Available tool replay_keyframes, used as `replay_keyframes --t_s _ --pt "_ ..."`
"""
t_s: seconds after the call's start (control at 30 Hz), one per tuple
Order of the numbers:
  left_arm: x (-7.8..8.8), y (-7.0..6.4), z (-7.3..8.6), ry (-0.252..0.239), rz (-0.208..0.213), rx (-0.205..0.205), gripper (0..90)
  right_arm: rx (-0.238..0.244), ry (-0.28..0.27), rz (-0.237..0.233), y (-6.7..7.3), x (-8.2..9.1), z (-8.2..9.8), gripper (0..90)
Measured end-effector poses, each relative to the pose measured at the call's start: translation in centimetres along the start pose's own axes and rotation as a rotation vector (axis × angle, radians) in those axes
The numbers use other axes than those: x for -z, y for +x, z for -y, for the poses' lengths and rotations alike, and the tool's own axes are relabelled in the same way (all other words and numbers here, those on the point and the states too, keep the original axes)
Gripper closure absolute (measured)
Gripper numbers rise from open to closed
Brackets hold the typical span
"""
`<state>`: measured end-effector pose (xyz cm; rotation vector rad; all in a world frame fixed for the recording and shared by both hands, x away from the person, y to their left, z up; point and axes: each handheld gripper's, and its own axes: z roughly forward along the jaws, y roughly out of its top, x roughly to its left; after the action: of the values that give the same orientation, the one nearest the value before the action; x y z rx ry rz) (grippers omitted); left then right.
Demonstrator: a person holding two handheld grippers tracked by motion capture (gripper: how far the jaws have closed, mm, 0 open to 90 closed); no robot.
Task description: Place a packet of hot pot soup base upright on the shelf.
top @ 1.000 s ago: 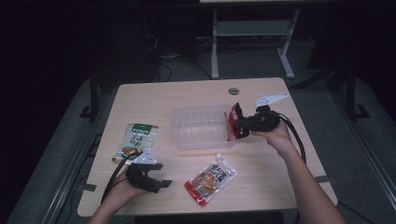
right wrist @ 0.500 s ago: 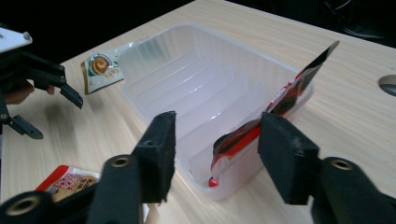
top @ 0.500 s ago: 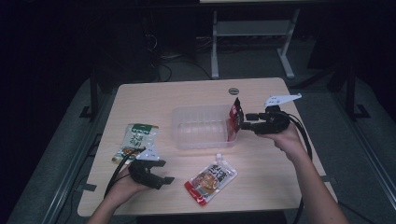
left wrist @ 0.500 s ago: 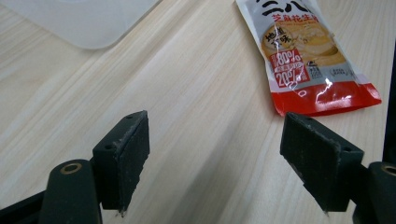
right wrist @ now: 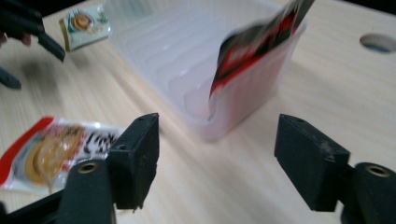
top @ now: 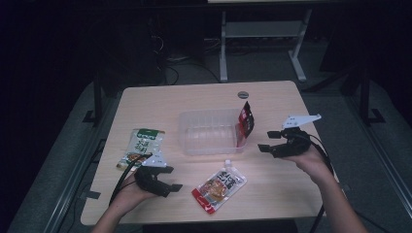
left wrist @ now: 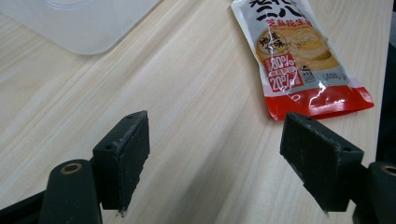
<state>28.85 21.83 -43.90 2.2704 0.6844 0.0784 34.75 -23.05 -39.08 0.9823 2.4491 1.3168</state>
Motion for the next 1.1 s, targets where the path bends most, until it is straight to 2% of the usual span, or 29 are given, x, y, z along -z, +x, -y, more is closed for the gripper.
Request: replay_keyframes --t_s 0.13,0.17,0.33,0.47,0.57,0.6,0.63,0.73,0.77,0.8,0.83,0.93,0.97,1.1 --pt "0.0 -0.1 0.0 0.002 0.000 -0.005 24.4 -0.006 0.018 0.001 0.6 0.1 1.3 26.0" --pt "0.1 -0.2 0.0 0.006 0.006 0.001 25.0 -0.014 0.022 0.011 1.1 0.2 2.0 25.4" --pt "0.2 -1.0 -0.4 -0.011 0.028 0.012 34.8 -0.012 0.009 0.020 1.9 0.5 3.1 25.2" --pt "0.1 -1.6 -0.7 -0.026 0.057 0.028 49.4 -0.001 0.015 0.035 2.6 0.4 4.0 24.9" --pt "-0.3 -2.8 -1.7 -0.051 0.106 0.001 61.8 -0.012 0.026 0.047 2.5 -0.1 3.9 23.5" --pt "-0.3 -2.8 -1.7 -0.051 0.106 0.001 66.1 -0.007 0.026 0.047 2.4 -0.2 4.0 23.5" --pt "-0.5 -3.2 -1.9 -0.054 0.116 -0.008 66.1 -0.007 0.026 0.047 2.4 -0.2 4.0 23.5" --pt "-1.1 -4.1 -2.5 -0.049 0.159 -0.028 79.3 -0.016 0.030 0.041 2.3 -0.6 4.2 23.4" --pt "-1.7 -5.0 -3.0 -0.058 0.181 -0.044 85.6 -0.013 0.036 0.040 2.1 -0.8 4.2 23.2" --pt "-1.7 -5.0 -3.0 -0.058 0.181 -0.044 88.1 -0.020 0.039 0.044 2.0 -0.8 4.3 23.1" --pt "-2.1 -5.5 -3.3 -0.056 0.199 -0.057 89.5 -0.019 0.039 0.046 2.0 -0.9 4.3 22.9" --pt "-2.7 -6.1 -3.6 -0.048 0.215 -0.071 89.7 -0.017 0.040 0.043 1.9 -1.0 4.4 22.7" --pt "-3.3 -6.8 -3.8 -0.037 0.223 -0.080 89.7 -0.016 0.039 0.043 1.8 -1.0 4.4 22.7" --pt "-4.1 -7.3 -3.8 -0.015 0.229 -0.092 89.7 -0.018 0.038 0.042 1.8 -1.1 4.4 22.4"
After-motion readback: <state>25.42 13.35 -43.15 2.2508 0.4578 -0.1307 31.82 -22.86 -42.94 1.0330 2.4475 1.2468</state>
